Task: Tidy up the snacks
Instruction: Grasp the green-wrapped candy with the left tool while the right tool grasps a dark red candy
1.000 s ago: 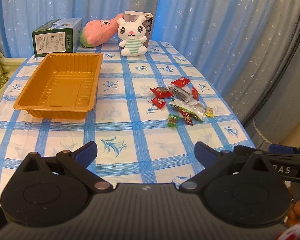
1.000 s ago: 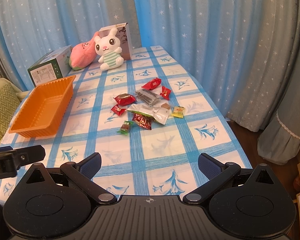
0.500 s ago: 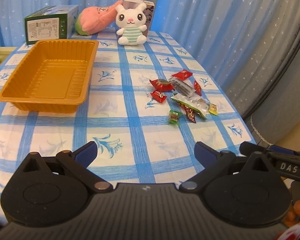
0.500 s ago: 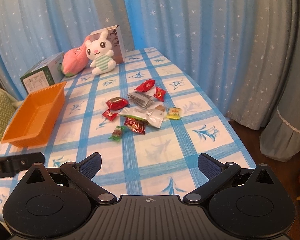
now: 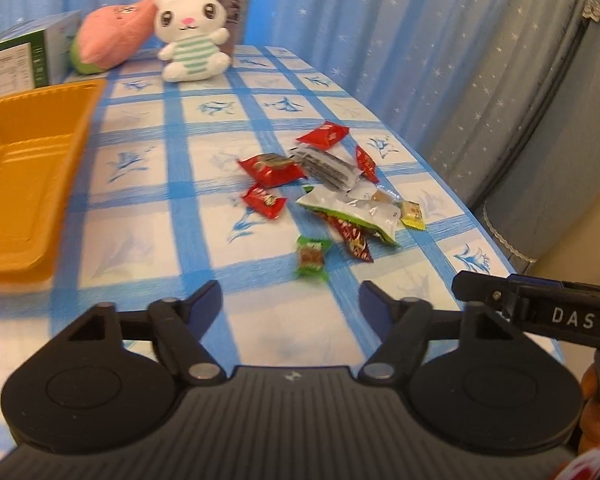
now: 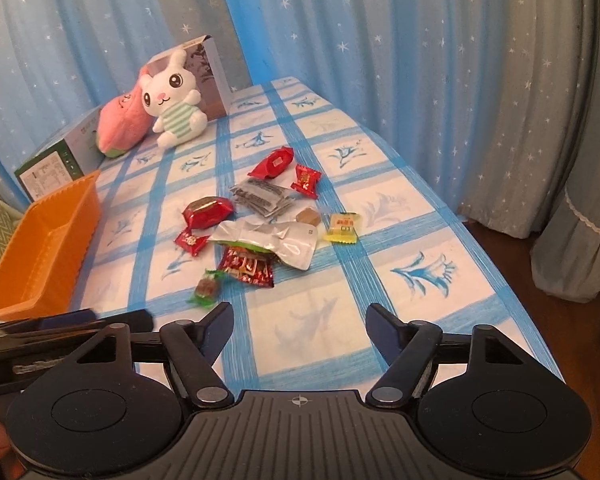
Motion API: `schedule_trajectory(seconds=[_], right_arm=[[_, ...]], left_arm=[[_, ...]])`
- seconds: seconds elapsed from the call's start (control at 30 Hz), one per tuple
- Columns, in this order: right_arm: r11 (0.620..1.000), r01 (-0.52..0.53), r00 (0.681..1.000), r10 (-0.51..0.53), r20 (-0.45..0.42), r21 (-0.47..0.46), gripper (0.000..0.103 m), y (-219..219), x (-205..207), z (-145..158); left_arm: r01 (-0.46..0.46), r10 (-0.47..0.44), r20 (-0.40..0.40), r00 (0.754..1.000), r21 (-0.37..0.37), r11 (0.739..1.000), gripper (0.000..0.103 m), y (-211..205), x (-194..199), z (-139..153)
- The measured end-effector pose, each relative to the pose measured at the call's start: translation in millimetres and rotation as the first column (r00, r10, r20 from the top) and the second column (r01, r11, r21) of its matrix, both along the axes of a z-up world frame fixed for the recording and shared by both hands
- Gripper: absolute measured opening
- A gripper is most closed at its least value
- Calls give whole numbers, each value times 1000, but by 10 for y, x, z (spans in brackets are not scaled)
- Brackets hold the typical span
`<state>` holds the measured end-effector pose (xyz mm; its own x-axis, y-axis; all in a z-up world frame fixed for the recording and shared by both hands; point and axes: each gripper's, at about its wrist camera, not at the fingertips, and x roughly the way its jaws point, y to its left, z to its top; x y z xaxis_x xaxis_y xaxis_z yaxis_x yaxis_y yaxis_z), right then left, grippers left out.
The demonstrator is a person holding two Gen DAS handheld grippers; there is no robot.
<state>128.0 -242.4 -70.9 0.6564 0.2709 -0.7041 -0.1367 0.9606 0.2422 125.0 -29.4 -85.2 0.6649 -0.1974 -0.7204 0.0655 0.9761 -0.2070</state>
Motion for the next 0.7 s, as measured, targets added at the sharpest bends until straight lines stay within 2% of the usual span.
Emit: schedule_trajectory(seconds=[0.1,0.2,0.33,0.47,0.57,0.7], right_arm=[[1000,17,1000,-17,-8,8,73,-23,108,-34],[999,36,999,-36,-11,13,73,-51,174,-35],[999,49,999,-48,-24,23,73,-92,238,-60],[999,44,998,-43,-40,26,73,-91,294,-96],[1000,12,999,-11,-50,18,73,-26,339,-129],[996,-84,995,85,-59,23,73,139,438,-195]], left_arm=[[44,-44,5,999,2,999,53,-97,183,-100],[96,-96,12,995,38,995,42,-219,360,-193],[134,-135,7,991,79,988,33,-313,553,-319],[161,-159,-24,987,117,980,19,-345,659,-437],[161,-159,-24,987,133,978,18,-291,621,-444],[111,-109,-19,994,137,984,18,-75,494,-384]])
